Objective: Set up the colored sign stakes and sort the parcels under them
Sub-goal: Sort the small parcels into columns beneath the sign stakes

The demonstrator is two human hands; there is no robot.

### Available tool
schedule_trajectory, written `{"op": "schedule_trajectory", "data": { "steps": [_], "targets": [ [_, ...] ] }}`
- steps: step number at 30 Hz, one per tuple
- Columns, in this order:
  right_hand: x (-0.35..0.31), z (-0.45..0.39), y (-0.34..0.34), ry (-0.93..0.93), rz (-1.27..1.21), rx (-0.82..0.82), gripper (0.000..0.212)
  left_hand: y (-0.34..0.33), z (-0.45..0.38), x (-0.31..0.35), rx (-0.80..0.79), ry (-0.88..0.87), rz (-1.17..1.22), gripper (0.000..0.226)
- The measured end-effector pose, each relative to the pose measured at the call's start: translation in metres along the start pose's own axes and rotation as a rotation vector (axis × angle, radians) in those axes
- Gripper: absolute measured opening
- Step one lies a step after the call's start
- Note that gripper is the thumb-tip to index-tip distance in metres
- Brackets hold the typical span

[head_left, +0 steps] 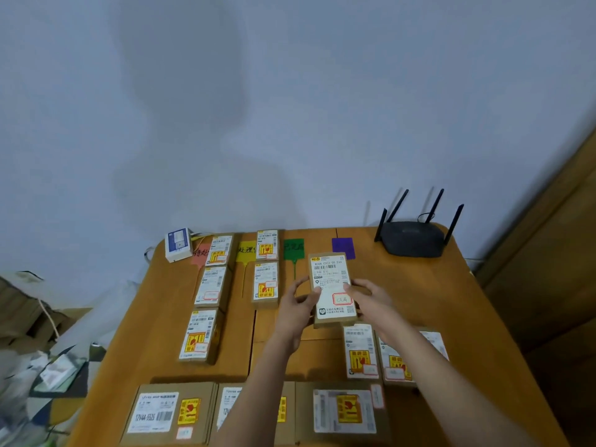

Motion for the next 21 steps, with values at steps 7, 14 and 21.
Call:
{"op": "schedule_trajectory", "data": {
  "steps": [7,14,21],
  "targets": [
    [0.011,-0.033,-0.056,0.028,0.063,0.118,0.034,0.055,-0.057,-0.019,0.046,0.054,-0.026,0.040],
    [0.010,-0.123,-0.065,-0.081,0.069,0.100,0.033,0.045,-0.144,-0.023,0.090,0.099,-0.147,0.039],
    [0.008,-0.232,-0.062,-0.135,0.124,0.097,0.030,0.016,-0.249,-0.033,0.065,0.125,-0.332,0.042]
  ]
}}
Point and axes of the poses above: each hand's wrist, its own z-axis away from the middle knuckle, its own y-axis out of the back of the hand, x = y × z, the point moved 5 cm from there along -z, towards the middle knuckle, and after that the axes turned 14 degrees about -z, right-handed, at the moved point
